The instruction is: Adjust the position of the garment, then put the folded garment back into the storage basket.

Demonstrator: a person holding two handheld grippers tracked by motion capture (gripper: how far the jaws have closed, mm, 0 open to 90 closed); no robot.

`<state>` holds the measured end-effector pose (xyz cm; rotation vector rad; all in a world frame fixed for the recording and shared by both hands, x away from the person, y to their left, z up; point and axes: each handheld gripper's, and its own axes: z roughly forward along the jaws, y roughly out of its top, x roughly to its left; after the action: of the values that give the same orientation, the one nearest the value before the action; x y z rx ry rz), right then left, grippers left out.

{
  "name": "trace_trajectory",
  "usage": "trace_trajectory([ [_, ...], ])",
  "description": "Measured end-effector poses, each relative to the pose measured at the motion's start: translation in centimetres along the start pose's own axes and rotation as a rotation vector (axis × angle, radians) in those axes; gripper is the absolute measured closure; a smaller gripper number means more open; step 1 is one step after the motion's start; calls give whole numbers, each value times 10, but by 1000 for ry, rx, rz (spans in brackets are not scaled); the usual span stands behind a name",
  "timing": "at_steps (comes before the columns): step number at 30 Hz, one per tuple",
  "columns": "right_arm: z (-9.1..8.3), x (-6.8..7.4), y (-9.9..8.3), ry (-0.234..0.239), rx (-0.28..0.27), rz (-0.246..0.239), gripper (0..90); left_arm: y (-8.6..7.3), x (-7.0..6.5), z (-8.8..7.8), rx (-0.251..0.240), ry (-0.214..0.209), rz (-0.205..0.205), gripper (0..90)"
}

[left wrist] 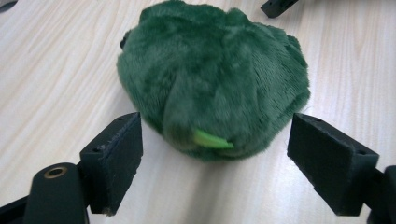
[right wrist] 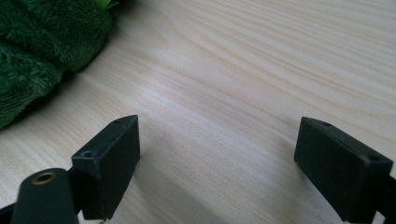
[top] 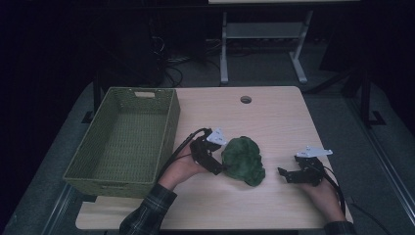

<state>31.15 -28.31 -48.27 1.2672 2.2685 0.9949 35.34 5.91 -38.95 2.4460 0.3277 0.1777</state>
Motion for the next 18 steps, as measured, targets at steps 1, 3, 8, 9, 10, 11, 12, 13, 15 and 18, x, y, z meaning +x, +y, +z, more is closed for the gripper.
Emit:
trace_trajectory([
  [1, 0, 0, 0, 0, 0, 0, 142, 3, 1, 2, 5, -1, 7, 157],
  [3, 0, 0, 0, 0, -1, 2, 142, 9, 3, 6, 8, -19, 18, 156],
  [8, 0, 0, 0, -2, -1, 1, 142, 14, 8, 17, 46, -41, 49, 150],
  [9, 0, 0, 0, -2, -1, 1, 142, 14, 8, 19, 54, -46, 49, 150],
  [10, 0, 0, 0, -2, -1, 1, 142, 14, 9, 22, 60, -50, 55, 150],
  [11, 0, 0, 0, -2, -1, 1, 142, 13, 8, 25, 62, -54, 52, 149],
  [12, 0, 0, 0, -2, -1, 1, 143, 13, 9, 27, 80, -59, 56, 142],
  [13, 0, 0, 0, -2, -1, 2, 144, 12, 9, 30, 87, -61, 59, 141],
  [15, 0, 0, 0, -3, -1, 4, 145, 12, 9, 34, 98, -66, 64, 137],
  [18, 0, 0, 0, -4, 0, 6, 146, 10, 8, 41, 130, -74, 88, 134],
])
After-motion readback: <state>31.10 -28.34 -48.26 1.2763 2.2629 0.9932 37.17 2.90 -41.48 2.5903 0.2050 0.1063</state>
